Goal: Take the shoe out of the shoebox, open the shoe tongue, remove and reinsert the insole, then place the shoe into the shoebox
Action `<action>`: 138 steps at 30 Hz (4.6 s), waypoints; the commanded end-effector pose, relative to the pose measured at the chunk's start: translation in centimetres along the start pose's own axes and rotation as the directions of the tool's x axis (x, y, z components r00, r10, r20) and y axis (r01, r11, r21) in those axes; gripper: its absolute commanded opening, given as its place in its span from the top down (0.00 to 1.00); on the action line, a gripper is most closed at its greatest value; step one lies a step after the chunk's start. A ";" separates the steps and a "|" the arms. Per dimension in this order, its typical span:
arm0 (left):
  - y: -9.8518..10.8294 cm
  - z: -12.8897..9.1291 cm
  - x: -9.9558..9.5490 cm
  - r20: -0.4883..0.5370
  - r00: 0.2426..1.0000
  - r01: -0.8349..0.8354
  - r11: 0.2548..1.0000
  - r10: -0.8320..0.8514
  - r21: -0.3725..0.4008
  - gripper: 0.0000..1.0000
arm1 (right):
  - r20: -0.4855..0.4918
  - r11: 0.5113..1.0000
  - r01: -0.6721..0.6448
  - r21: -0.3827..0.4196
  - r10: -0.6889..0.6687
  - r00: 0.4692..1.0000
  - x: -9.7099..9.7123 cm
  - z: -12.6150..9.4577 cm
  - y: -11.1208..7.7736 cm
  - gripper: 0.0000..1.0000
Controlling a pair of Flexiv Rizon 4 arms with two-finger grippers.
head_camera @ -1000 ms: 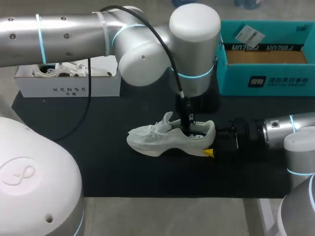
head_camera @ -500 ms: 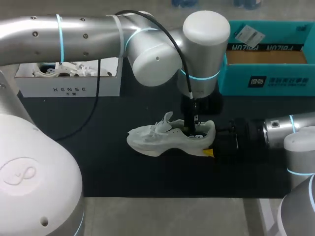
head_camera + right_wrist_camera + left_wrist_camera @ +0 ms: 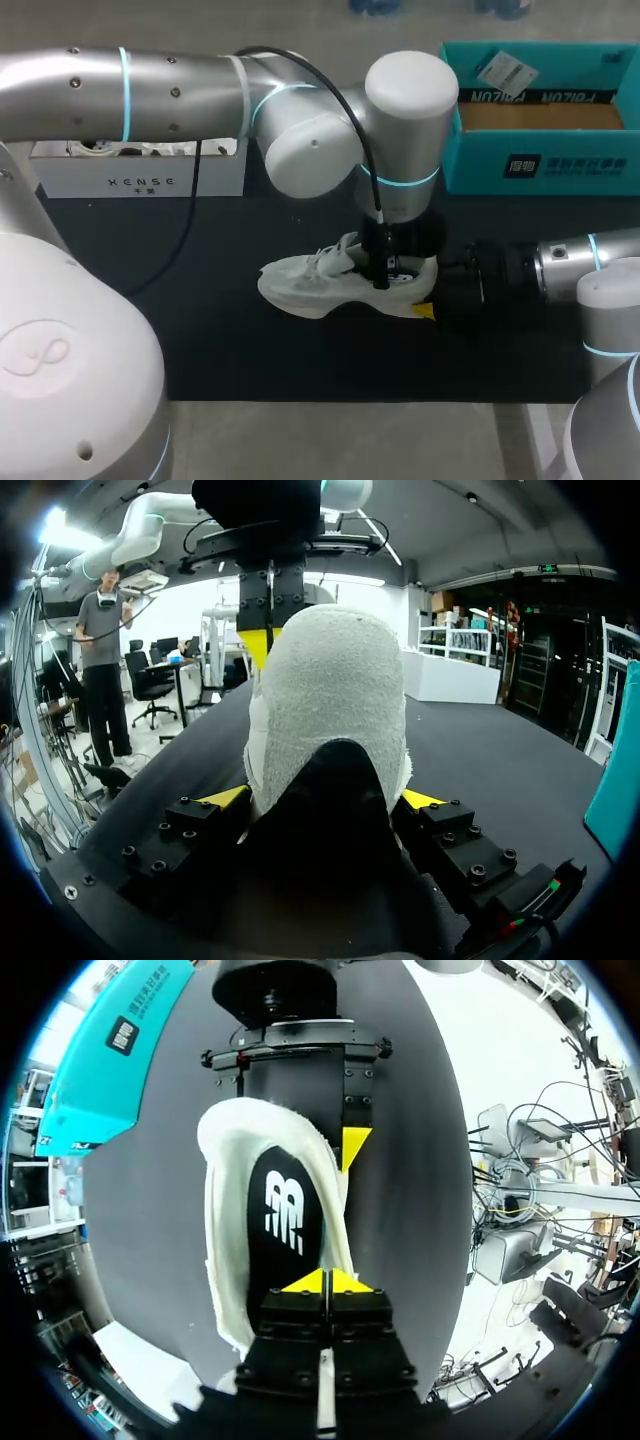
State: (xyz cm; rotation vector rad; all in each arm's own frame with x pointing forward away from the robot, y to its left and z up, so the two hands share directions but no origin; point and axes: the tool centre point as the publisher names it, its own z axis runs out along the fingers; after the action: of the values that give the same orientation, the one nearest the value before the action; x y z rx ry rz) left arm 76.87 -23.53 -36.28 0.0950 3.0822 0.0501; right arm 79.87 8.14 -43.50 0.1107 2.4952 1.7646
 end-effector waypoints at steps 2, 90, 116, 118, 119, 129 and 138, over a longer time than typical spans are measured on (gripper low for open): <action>0.4 0.6 0.0 -0.007 1.000 0.003 1.000 -0.003 0.012 1.00 | 0.002 1.000 -0.001 0.002 0.001 1.000 0.1 0.2 -0.4 1.00; 3.2 -5.0 0.7 0.398 0.913 -0.027 0.964 -0.084 0.265 1.00 | 0.002 1.000 -0.001 0.002 0.001 1.000 0.1 0.2 -0.4 1.00; -3.1 -4.6 2.7 0.388 0.916 0.000 0.966 -0.105 0.260 1.00 | 0.002 1.000 -0.001 0.002 0.001 1.000 0.1 0.2 -0.4 1.00; -3.4 -4.8 2.7 0.386 0.914 0.015 0.962 -0.124 0.274 1.00 | 0.002 1.000 -0.001 0.002 0.001 1.000 0.1 0.2 -0.4 1.00; -3.6 -5.0 2.7 0.377 0.916 0.026 0.957 -0.139 0.290 1.00 | 0.002 1.000 -0.001 0.002 0.001 1.000 0.1 0.2 -0.4 1.00; -3.3 -11.1 3.8 0.278 0.940 0.053 0.887 -0.200 0.460 1.00 | 0.002 1.000 -0.001 0.002 0.001 1.000 0.1 0.2 -0.4 1.00; -0.8 -16.3 2.8 0.058 0.966 0.170 0.787 -0.253 0.594 1.00 | 0.002 1.000 -0.001 0.002 0.001 1.000 0.1 0.2 -0.4 1.00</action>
State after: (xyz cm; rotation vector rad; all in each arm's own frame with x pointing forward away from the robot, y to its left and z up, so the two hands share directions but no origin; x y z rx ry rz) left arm 72.80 -28.20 -22.56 -0.2335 2.7884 -0.7413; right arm 79.81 8.12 -43.48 0.1107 2.4954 1.7648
